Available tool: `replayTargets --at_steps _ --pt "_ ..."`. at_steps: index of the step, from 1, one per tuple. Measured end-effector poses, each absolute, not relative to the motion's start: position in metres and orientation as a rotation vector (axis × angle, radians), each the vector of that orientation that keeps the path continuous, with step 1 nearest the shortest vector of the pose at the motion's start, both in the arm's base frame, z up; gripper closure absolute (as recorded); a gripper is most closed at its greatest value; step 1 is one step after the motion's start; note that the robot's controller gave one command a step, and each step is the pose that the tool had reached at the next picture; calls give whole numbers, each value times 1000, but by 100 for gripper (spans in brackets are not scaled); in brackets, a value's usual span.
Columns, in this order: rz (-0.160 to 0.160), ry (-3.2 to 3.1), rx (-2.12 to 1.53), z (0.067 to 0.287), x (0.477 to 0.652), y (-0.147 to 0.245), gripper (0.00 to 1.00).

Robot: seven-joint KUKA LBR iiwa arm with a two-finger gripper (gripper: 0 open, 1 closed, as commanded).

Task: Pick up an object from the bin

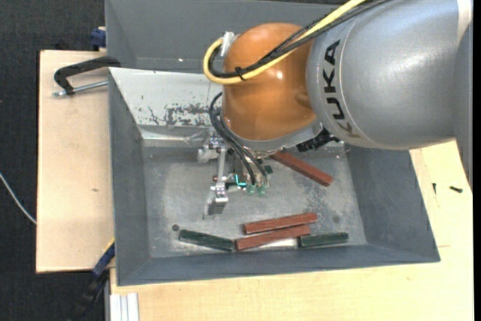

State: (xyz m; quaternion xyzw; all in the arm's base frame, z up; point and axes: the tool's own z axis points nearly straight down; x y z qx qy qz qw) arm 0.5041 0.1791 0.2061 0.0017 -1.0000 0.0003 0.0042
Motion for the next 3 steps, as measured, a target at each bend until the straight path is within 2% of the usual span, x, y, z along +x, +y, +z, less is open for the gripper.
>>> replayTargets --at_steps 1,2,3 --pt "-3 -3142 1 211 506 178 0" --pt "-5 -3146 39 149 502 160 0" --pt "-2 -3145 -106 93 499 155 100"
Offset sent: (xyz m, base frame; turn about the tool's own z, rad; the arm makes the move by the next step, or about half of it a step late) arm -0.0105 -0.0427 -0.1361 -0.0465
